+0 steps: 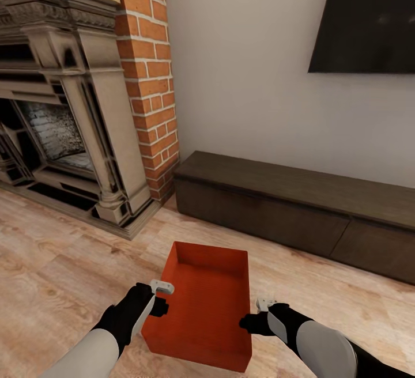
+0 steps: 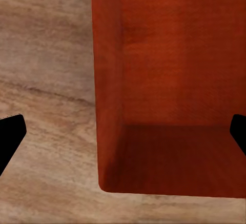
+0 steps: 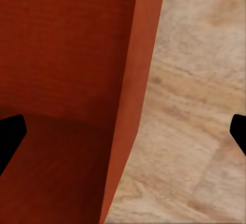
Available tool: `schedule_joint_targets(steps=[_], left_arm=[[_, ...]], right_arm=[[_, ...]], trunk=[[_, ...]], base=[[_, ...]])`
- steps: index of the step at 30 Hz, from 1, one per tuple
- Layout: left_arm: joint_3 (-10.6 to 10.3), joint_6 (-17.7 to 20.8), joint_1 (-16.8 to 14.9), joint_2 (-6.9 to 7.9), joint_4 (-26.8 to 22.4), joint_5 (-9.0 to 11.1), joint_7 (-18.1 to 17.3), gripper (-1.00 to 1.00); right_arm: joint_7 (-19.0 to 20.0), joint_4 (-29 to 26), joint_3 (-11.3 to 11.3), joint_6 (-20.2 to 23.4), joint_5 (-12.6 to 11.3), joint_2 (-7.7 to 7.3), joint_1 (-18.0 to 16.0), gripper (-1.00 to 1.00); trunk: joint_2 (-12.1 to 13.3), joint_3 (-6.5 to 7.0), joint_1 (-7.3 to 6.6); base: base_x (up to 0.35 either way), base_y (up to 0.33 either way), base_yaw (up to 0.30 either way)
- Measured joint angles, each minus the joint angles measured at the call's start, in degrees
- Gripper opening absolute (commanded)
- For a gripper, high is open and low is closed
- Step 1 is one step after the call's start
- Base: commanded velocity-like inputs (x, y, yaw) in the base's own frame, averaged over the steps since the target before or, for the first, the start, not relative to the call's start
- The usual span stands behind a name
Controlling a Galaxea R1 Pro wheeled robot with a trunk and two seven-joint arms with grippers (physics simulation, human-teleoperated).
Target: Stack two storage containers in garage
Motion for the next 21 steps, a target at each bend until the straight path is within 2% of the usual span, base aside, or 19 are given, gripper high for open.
schedule_joint_targets(steps=[21], left_arm=[[0.03, 0.0, 0.0, 0.01, -0.14, 0.07, -0.01, 1.0]], right_arm=[[-0.01, 0.0, 0.0, -0.03, 0.0, 0.08, 0.0, 1.0]], trunk=[[-0.28, -4.66, 0.54]], base=[[0.0, 0.0, 0.0]])
